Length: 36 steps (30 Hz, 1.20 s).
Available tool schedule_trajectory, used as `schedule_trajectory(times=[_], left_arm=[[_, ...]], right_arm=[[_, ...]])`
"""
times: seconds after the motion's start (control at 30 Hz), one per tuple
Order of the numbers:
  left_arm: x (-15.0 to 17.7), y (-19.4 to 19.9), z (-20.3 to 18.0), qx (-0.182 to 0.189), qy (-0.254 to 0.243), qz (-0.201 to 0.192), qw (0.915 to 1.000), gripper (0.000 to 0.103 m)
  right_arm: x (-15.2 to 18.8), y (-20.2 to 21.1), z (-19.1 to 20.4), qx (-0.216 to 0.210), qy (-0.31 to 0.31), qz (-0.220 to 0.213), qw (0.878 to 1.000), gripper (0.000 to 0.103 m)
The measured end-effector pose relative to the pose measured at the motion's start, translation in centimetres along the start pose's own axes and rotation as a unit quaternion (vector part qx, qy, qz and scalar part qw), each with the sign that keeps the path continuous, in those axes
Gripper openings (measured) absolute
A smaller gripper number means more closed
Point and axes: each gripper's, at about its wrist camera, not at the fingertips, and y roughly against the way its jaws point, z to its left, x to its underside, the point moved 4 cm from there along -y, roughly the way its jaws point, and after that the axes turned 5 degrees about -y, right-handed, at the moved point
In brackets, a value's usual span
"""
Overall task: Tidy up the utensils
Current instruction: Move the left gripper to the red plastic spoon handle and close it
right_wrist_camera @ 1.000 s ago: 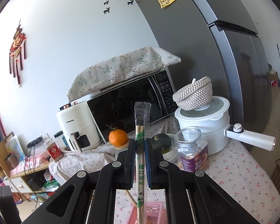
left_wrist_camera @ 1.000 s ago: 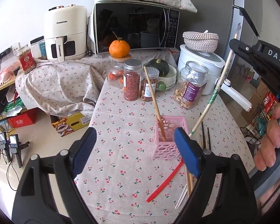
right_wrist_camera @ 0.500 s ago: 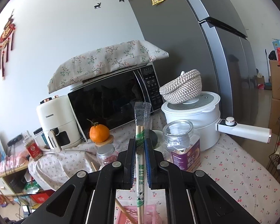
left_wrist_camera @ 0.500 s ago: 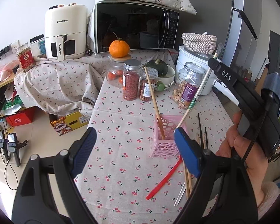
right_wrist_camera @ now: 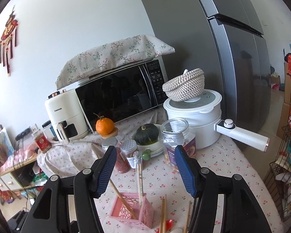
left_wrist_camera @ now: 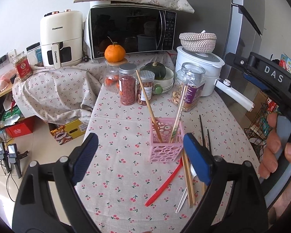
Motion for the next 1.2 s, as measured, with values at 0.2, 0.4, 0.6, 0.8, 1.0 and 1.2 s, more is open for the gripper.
schedule_trajectory(times=[0.2, 0.4, 0.6, 0.8, 1.0, 1.2], left_arm=[[0.7, 0.1, -1.9, 0.021, -0.01, 0.007, 0.9997, 0.094], [1.8, -0.6, -4.1, 0.043, -0.03, 0.035, 0.998, 0.095], [3.7, -2.4, -5.2, 0.082, -0.052, 0.093, 0.9909, 0.095], [6.1, -5.4, -4.7, 0.162, 0.01, 0.182, 0.9697, 0.09], [8.2, -9.1, -5.6, 0.18, -0.016, 0.221, 0.9583, 0.049], [9.7, -12.1, -7.8, 0.177, -0.086, 0.226, 0.954, 0.036]], right_arm=[[1.1, 2.3, -2.8, 0.014, 0.02, 0.045, 0.999, 0.076], [2.7, 3.3, -5.9, 0.025, 0.014, 0.079, 0.996, 0.084], [5.6, 2.4, -8.7, 0.054, 0.01, 0.154, 0.987, 0.084], [8.5, 1.5, -9.6, 0.081, 0.052, 0.218, 0.971, 0.084], [10.0, 1.0, -10.2, 0.062, 0.04, 0.266, 0.961, 0.084], [10.3, 0.5, -11.6, 0.072, 0.019, 0.28, 0.957, 0.084]])
